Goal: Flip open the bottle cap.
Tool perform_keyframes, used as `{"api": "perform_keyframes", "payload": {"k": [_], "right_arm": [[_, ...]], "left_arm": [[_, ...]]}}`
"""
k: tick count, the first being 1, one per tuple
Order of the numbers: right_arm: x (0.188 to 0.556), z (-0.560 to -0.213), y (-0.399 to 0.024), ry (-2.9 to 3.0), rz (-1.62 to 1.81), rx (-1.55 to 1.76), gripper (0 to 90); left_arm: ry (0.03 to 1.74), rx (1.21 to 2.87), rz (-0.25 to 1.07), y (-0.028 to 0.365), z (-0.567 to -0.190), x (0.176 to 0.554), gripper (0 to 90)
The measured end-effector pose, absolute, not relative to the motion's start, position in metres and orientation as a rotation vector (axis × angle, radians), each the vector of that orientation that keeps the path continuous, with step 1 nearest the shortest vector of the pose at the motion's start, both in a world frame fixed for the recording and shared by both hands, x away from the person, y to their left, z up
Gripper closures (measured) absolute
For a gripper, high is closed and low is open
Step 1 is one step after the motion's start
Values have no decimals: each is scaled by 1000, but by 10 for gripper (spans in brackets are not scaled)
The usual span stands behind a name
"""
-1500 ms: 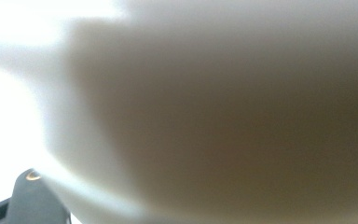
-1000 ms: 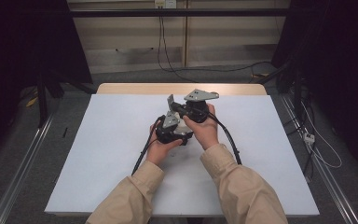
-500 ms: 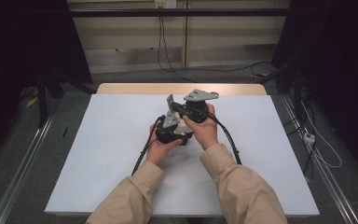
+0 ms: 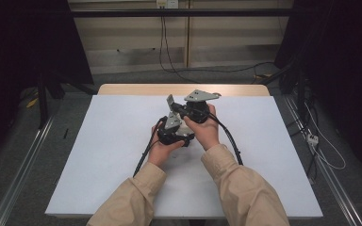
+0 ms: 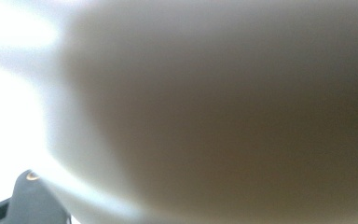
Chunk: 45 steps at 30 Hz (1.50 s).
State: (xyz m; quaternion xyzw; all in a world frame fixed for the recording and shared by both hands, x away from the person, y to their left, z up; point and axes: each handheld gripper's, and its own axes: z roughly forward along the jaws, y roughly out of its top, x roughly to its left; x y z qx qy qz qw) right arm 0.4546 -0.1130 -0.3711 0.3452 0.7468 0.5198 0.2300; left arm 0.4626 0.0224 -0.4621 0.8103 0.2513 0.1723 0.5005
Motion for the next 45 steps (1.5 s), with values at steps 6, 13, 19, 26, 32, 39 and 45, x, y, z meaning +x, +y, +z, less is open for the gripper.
{"api": "perform_keyframes", "payload": {"k": [6,13,19,26,32,39,45], "right_arm": [[456,-372,-113,2059,1432,948,900],[459,-372,-114,2070,1422,944,900],[461,-374,-114,2072,1427,946,900],[462,-376,-115,2073,1436,948,900],[463,-377,-115,2071,1440,948,900],[463,-377,-115,2074,1444,949,900],[465,-377,-114,2078,1445,952,900]], "left_arm": [[607,1959,420,22,-462,463,186],[612,1957,416,22,-462,463,187],[610,1958,416,22,-462,463,187],[613,1958,418,22,-462,463,187],[611,1958,418,22,-462,463,184],[610,1960,418,23,-462,463,186],[613,1959,416,22,-462,463,187]]}}
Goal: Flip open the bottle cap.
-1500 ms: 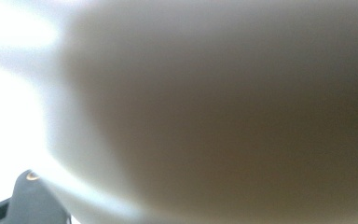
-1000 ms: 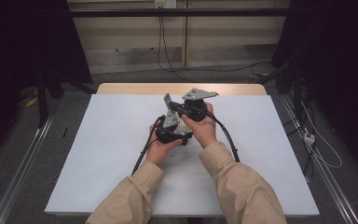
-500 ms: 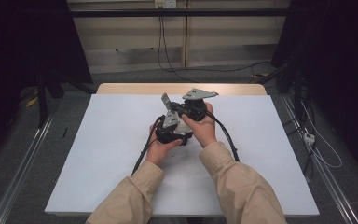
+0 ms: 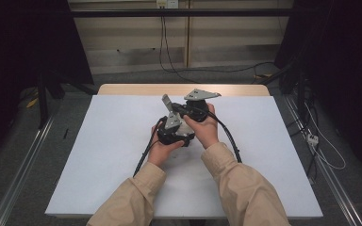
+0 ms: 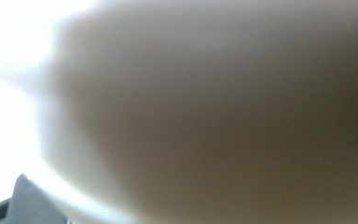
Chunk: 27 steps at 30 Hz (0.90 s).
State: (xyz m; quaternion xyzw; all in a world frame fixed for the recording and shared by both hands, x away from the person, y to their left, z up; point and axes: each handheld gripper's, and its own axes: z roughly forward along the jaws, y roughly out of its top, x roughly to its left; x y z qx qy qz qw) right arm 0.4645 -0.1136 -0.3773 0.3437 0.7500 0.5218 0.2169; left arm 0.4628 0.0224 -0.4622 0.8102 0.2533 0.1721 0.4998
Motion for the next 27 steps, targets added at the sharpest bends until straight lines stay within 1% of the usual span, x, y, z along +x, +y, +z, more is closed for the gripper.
{"api": "perform_keyframes", "payload": {"k": [27], "right_arm": [[470,-381,-109,2098,1470,952,900]], "left_arm": [[608,1960,411,22,-462,463,187]]}}
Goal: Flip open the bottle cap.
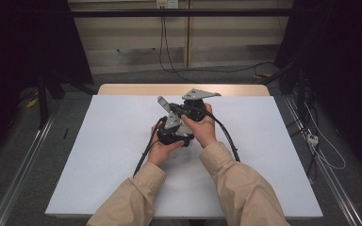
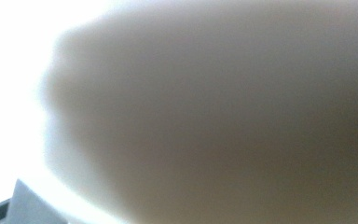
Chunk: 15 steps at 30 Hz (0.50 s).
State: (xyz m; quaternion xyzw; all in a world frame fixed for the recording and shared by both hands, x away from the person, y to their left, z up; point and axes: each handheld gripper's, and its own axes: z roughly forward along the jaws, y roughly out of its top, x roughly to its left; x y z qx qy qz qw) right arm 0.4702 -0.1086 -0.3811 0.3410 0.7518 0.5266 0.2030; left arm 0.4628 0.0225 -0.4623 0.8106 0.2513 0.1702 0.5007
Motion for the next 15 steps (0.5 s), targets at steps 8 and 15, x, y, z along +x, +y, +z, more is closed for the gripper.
{"api": "perform_keyframes", "payload": {"k": [8,15], "right_arm": [[471,-383,-107,2102,1472,955,900],[472,-384,-107,2107,1473,958,900]], "left_arm": [[607,1960,411,23,-462,463,187],[603,1962,413,23,-462,463,187]]}}
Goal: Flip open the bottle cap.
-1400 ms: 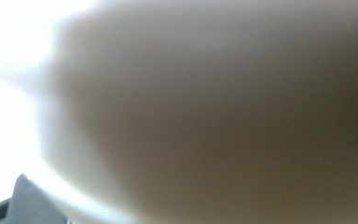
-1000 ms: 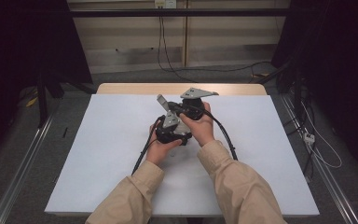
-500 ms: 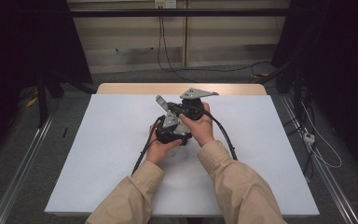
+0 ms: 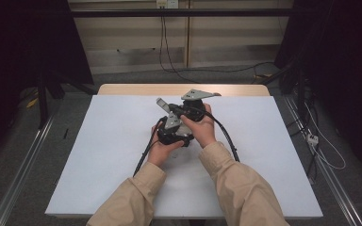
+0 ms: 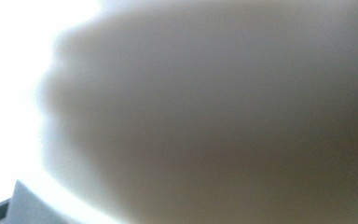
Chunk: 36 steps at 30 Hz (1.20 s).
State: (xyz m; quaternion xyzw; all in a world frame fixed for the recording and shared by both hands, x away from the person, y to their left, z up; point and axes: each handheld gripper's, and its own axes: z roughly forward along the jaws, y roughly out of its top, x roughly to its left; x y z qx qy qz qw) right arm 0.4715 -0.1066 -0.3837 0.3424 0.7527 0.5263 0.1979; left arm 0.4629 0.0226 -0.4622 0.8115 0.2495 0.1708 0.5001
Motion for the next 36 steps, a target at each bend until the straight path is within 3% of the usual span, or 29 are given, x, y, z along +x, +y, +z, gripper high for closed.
{"api": "perform_keyframes", "payload": {"k": [26,36], "right_arm": [[473,-385,-109,2111,1468,971,900],[469,-377,-119,2089,1469,974,899]], "left_arm": [[608,1947,402,25,-462,464,180],[641,1935,400,29,-460,464,105]]}}
